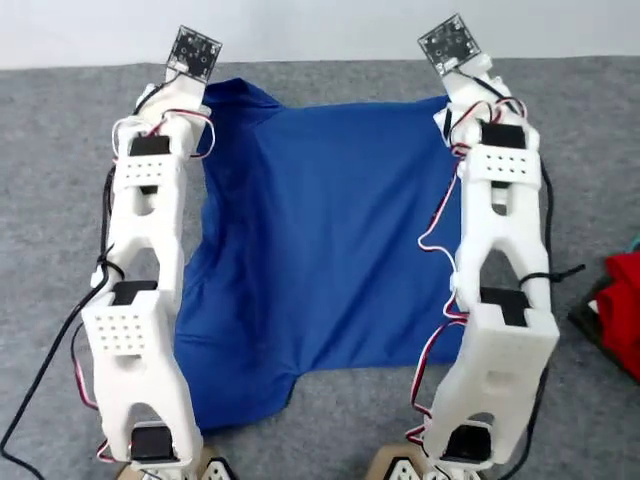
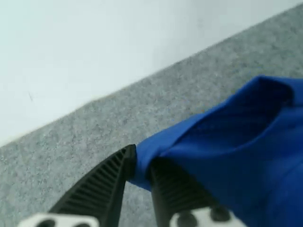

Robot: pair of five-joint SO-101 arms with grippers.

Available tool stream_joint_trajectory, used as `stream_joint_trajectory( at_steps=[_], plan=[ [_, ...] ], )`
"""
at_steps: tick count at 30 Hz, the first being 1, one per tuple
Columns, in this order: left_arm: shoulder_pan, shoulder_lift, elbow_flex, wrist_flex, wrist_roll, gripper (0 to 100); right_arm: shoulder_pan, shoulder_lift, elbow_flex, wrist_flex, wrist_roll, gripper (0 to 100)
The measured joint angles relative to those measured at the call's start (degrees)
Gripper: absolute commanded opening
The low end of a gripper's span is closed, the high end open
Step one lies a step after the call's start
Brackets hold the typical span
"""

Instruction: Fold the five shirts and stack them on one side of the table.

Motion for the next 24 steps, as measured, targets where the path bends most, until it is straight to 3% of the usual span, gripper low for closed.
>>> stream_joint_trajectory(
  at_steps=[3, 11, 16, 19, 24],
  plan=[
    [-0.4, 0.7, -5.9, 9.8, -2.5, 0, -0.4, 0.3, -3.1, 5.9, 0.0, 1.2],
    [-0.4, 0.7, -16.1, 39.7, -18.4, 0, -0.4, 0.1, -4.0, 23.5, 3.0, 1.4],
    [-0.4, 0.7, -20.7, 54.2, -24.4, 0, -0.4, -1.1, -4.0, 33.0, 3.5, 1.4],
    [-0.4, 0.7, -23.0, 60.1, -26.5, 0, -0.4, -3.3, -4.0, 37.9, 3.5, 1.4],
    [-1.3, 0.4, -22.3, 61.0, -28.7, 0, -0.4, -6.6, -4.0, 44.8, 3.5, 1.4]
  ],
)
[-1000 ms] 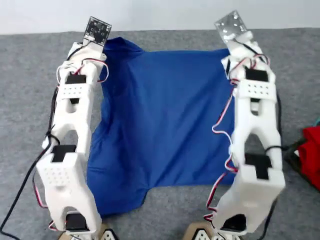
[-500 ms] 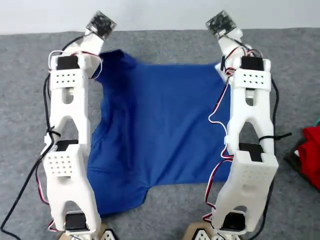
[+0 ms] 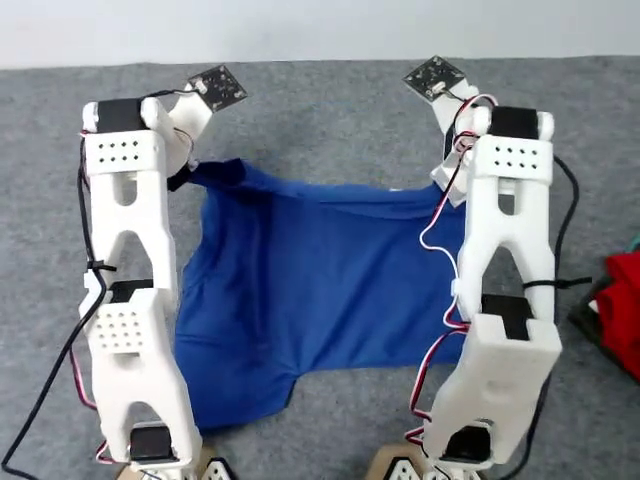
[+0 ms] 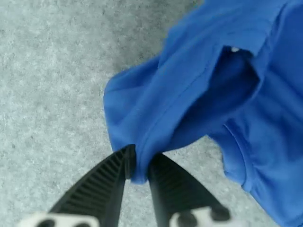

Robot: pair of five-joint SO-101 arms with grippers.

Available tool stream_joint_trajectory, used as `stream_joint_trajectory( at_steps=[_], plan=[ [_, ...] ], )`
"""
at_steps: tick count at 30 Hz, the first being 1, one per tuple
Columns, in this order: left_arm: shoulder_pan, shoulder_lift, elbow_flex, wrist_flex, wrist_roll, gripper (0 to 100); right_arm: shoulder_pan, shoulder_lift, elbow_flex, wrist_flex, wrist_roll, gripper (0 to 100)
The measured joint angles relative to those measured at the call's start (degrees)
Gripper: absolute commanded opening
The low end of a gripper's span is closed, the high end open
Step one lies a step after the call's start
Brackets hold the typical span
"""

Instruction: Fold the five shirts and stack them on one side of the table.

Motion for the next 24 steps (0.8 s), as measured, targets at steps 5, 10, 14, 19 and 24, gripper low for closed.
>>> stream_joint_trajectory(
  at_steps=[5, 10, 14, 19, 24],
  plan=[
    [1.3, -8.1, 12.5, 0.0, -6.4, 0, 0.1, -3.2, 0.0, 7.5, 2.4, 1.4],
    [3.6, -23.6, 35.1, 0.0, -14.7, 0, 0.8, -6.1, -0.1, 12.5, 3.7, 1.3],
    [5.3, -37.2, 52.4, 0.0, -18.4, 0, 3.3, -10.5, 2.8, 12.5, 4.0, 1.3],
    [6.6, -50.5, 68.1, 0.0, -19.7, 0, 3.3, -18.7, 15.0, 12.5, 6.3, 1.3],
    [6.8, -60.2, 80.9, 0.0, -21.7, 0, 3.6, -29.4, 30.3, 12.5, 8.2, 1.3]
  ],
)
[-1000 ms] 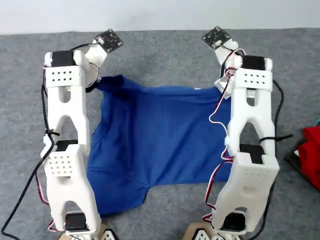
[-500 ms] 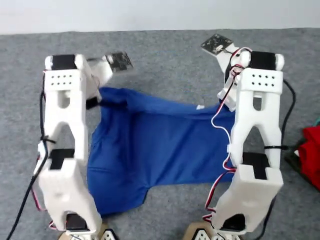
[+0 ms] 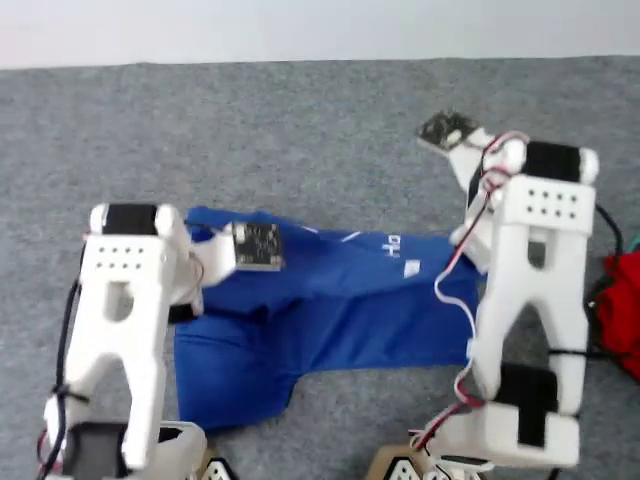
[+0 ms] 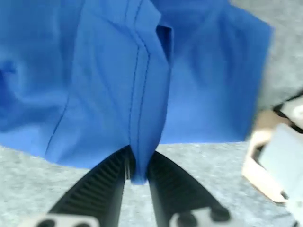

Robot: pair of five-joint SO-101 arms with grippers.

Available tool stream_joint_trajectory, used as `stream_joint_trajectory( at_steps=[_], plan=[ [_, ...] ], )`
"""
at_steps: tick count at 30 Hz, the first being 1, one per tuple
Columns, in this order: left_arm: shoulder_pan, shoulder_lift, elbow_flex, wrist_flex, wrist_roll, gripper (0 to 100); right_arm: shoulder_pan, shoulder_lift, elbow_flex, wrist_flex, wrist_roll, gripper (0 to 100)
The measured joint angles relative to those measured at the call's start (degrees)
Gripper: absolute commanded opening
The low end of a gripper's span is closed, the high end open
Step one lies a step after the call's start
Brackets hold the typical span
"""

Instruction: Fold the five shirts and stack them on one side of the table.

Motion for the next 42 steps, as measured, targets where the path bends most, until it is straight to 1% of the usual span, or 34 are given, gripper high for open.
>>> stream_joint_trajectory(
  at_steps=[5, 9, 13, 16, 20, 23, 25, 30, 32, 36, 39, 42],
  plan=[
    [0.3, -7.0, 12.7, 0.0, -2.7, 0, 0.7, -10.1, 14.9, -0.2, 2.5, 1.2],
    [0.3, -10.1, 19.2, 0.0, -3.6, 0, 1.9, -15.4, 25.4, -3.2, 3.5, 1.2],
    [0.3, -10.6, 20.0, 0.0, -4.0, 0, 2.7, -16.8, 31.7, -6.6, 4.7, 1.2],
    [0.3, -10.6, 20.6, 0.0, -4.0, 1, 3.9, -16.8, 33.6, -9.7, 4.7, 1.3],
    [0.3, -10.6, 20.6, 0.0, -4.0, 6, 4.1, -16.8, 33.8, -11.4, 4.7, 1.5],
    [0.3, -10.6, 20.6, 0.0, -4.0, 8, 4.1, -16.8, 33.8, -11.7, 4.7, 1.7],
    [0.3, -10.7, 20.6, 0.0, -4.0, 8, 4.1, -16.8, 33.8, -11.7, 4.7, 4.5],
    [0.3, -10.8, 20.6, 0.0, -4.0, 11, 4.1, -16.8, 33.8, -11.7, 4.7, 23.1],
    [0.3, -10.8, 20.6, 0.0, -4.0, 12, 4.1, -17.2, 33.9, -11.7, 4.7, 28.4],
    [0.3, -11.0, 20.6, 0.0, -2.6, 15, 4.1, -17.4, 33.9, -11.7, 4.7, 29.4],
    [0.3, -11.0, 20.6, -0.4, -2.2, 15, 4.1, -17.4, 33.9, -11.7, 4.7, 29.3],
    [0.3, -11.2, 20.6, -2.5, -2.0, 15, 4.1, -17.4, 33.2, -11.7, 4.7, 29.2]
  ],
)
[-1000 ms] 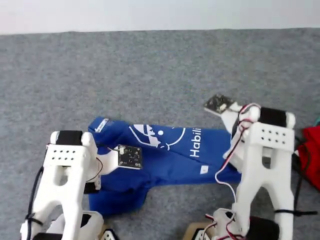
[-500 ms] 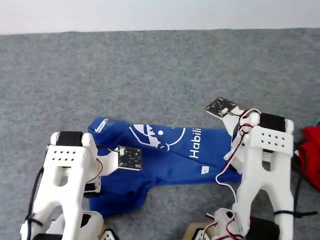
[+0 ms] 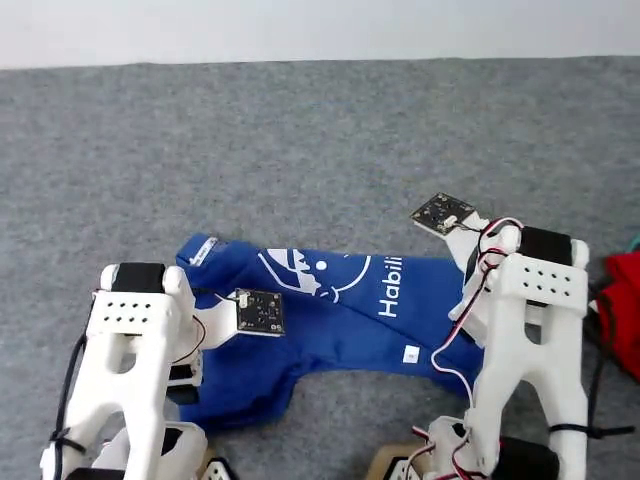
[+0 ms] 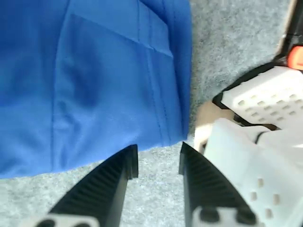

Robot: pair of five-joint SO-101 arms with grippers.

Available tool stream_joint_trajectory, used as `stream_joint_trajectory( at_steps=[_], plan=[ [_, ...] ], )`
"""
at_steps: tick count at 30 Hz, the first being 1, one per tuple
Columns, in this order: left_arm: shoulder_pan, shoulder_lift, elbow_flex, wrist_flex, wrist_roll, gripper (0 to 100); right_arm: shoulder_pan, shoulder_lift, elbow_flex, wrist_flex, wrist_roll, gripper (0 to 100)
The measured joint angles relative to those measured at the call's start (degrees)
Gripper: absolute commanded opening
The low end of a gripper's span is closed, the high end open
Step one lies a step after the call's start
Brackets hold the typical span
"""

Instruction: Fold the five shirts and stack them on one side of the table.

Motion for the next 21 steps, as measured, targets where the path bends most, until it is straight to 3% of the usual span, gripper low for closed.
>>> stream_joint_trajectory(
  at_steps=[5, 10, 12, 17, 21],
  plan=[
    [-2.3, 0.0, -2.2, -10.6, 3.6, 13, -0.7, 0.0, -4.3, -2.5, -1.3, 25.8],
    [-3.9, 0.0, -2.5, -26.7, 14.9, 0, -3.5, 0.1, -4.4, -9.8, -7.1, 7.3],
    [-3.8, 0.0, -2.5, -31.6, 20.7, 1, -5.1, 2.0, -4.4, -12.0, -8.4, 1.2],
    [-3.8, 0.0, -1.3, -41.8, 33.9, 0, -8.4, 11.2, -4.4, -17.1, -9.8, 1.0],
    [-3.8, 0.0, 3.2, -47.6, 37.2, 0, -9.6, 18.5, -4.9, -20.8, -11.8, 1.0]
  ],
)
